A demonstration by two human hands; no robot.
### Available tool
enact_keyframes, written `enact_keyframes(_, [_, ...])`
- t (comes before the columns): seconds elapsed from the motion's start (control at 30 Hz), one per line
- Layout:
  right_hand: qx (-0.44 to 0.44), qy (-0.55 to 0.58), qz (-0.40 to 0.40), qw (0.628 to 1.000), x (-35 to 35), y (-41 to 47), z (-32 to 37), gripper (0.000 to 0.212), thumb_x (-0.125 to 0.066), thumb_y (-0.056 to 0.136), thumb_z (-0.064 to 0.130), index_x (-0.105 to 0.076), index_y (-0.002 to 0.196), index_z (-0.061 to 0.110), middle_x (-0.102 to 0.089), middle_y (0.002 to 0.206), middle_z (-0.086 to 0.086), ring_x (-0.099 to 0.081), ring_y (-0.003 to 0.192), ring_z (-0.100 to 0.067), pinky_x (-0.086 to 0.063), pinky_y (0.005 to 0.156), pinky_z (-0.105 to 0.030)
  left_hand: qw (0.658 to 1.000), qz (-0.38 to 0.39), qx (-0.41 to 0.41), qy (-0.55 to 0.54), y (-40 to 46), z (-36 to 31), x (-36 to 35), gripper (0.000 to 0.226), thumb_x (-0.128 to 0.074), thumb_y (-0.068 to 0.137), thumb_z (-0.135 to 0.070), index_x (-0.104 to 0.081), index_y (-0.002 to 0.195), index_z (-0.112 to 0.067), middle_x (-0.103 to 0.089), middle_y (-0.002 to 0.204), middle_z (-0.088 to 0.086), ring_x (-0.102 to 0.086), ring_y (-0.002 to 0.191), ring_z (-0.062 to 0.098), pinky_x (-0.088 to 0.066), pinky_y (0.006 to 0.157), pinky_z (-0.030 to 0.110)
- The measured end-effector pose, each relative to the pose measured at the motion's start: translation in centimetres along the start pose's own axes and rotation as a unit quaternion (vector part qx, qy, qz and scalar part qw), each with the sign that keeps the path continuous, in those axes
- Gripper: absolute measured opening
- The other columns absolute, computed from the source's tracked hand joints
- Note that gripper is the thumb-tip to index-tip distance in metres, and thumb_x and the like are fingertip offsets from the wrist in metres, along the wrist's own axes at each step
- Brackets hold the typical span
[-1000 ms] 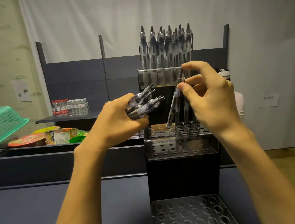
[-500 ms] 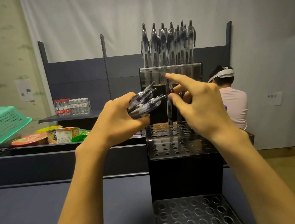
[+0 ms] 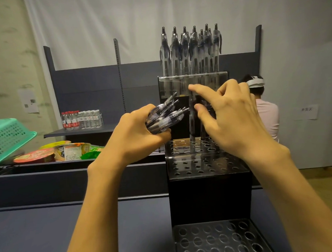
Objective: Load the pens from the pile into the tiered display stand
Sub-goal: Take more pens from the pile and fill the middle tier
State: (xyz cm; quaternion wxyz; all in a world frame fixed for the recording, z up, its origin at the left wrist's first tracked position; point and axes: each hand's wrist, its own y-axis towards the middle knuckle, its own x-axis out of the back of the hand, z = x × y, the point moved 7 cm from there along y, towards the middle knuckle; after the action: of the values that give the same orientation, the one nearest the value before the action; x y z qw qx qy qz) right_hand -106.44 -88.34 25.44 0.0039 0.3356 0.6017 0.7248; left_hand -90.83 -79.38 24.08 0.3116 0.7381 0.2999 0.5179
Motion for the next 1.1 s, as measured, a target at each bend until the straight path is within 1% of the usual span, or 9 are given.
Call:
enact_keyframes(0.13, [-0.008, 0.002, 0.041, 0.999, -1.0, 0.0, 0.2, 0.041, -0.045, 0.098, 0.041, -0.043, 0.139, 0.043, -0.033, 0.096, -0.001, -0.029, 0.093, -0.018, -0.033, 0.081, -0.034, 1.000, 0.000, -0.003, -0.001, 0.1, 0.0, -0.1, 0.031, -0.065, 0.071, -0.037, -0.060, 0.095, -0.018, -0.063, 0.079, -0.009, -0.060, 0.067, 0.009, -0.053, 0.061, 0.035])
enact_keyframes(0.27, [-0.004, 0.025, 0.013, 1.000, -0.7, 0.1, 0.3, 0.038, -0.048, 0.097, 0.040, -0.049, 0.135, 0.040, -0.036, 0.097, 0.000, -0.030, 0.095, -0.018, -0.031, 0.079, -0.033, 1.000, 0.005, -0.002, -0.001, 0.0, 0.1, -0.2, 0.032, -0.065, 0.071, -0.037, -0.059, 0.096, -0.019, -0.062, 0.080, -0.011, -0.060, 0.068, 0.008, -0.053, 0.059, 0.029])
enact_keyframes(0.43, [-0.006, 0.178, -0.003, 0.984, -0.1, 0.2, 0.7, 0.019, -0.061, 0.091, 0.031, -0.067, 0.109, 0.031, -0.051, 0.087, 0.006, -0.044, 0.088, -0.014, -0.038, 0.079, -0.031, 1.000, 0.003, -0.003, -0.002, 0.0, 0.2, -0.1, 0.032, -0.066, 0.071, -0.037, -0.059, 0.096, -0.018, -0.063, 0.079, -0.011, -0.059, 0.067, 0.007, -0.051, 0.058, 0.027])
enact_keyframes(0.53, [-0.012, 0.306, 0.042, 0.951, -0.2, 0.2, 1.2, 0.012, -0.065, 0.088, 0.021, -0.071, 0.098, 0.024, -0.063, 0.075, 0.005, -0.057, 0.071, -0.012, -0.046, 0.066, -0.019, 1.000, -0.001, -0.001, -0.007, 0.0, 0.3, 0.2, 0.034, -0.065, 0.070, -0.040, -0.060, 0.097, -0.019, -0.063, 0.080, -0.010, -0.060, 0.067, 0.008, -0.053, 0.059, 0.032])
enact_keyframes(0.6, [-0.028, 0.350, 0.065, 0.934, -0.5, 0.1, 1.2, 0.014, -0.066, 0.088, 0.019, -0.072, 0.100, 0.022, -0.067, 0.075, 0.004, -0.060, 0.070, -0.012, -0.047, 0.060, -0.014, 1.000, -0.002, -0.004, -0.004, -0.1, 0.3, 0.2, 0.038, -0.062, 0.069, -0.045, -0.060, 0.098, -0.020, -0.063, 0.081, -0.010, -0.060, 0.068, 0.008, -0.054, 0.060, 0.035])
enact_keyframes(0.73, [-0.024, 0.372, 0.079, 0.925, -1.0, 0.2, 1.1, 0.013, -0.065, 0.090, 0.020, -0.072, 0.101, 0.023, -0.069, 0.079, 0.006, -0.063, 0.072, -0.007, -0.050, 0.062, -0.017, 1.000, 0.001, -0.017, -0.016, -0.1, -0.3, 0.0, 0.039, -0.063, 0.070, -0.043, -0.061, 0.099, -0.017, -0.064, 0.081, -0.009, -0.061, 0.067, 0.009, -0.054, 0.060, 0.035])
enact_keyframes(0.97, [-0.048, 0.398, 0.079, 0.913, -0.8, 0.4, 0.7, 0.008, -0.066, 0.090, 0.021, -0.072, 0.096, 0.020, -0.071, 0.082, 0.004, -0.066, 0.078, -0.010, -0.057, 0.076, -0.037, 0.999, 0.008, -0.025, -0.037, -0.1, -0.8, 0.0, 0.036, -0.064, 0.072, -0.039, -0.061, 0.099, -0.016, -0.065, 0.081, -0.006, -0.062, 0.068, 0.013, -0.053, 0.061, 0.037])
enact_keyframes(1.03, [-0.062, 0.397, 0.083, 0.912, -0.8, 0.4, 0.7, 0.008, -0.065, 0.091, 0.022, -0.071, 0.095, 0.021, -0.071, 0.084, 0.004, -0.067, 0.079, -0.008, -0.057, 0.077, -0.033, 0.999, 0.013, -0.019, -0.035, -0.1, -0.8, -0.1, 0.032, -0.066, 0.073, -0.037, -0.061, 0.098, -0.017, -0.064, 0.079, -0.007, -0.061, 0.067, 0.012, -0.053, 0.061, 0.036])
enact_keyframes(1.1, [-0.080, 0.413, 0.077, 0.904, -0.7, 0.4, 0.5, 0.007, -0.061, 0.093, 0.020, -0.068, 0.093, 0.019, -0.071, 0.083, 0.005, -0.066, 0.076, -0.004, -0.055, 0.071, -0.024, 0.999, 0.021, -0.008, -0.034, -0.1, -0.6, -0.2, 0.031, -0.067, 0.073, -0.038, -0.061, 0.096, -0.019, -0.064, 0.078, -0.008, -0.061, 0.066, 0.011, -0.053, 0.060, 0.034])
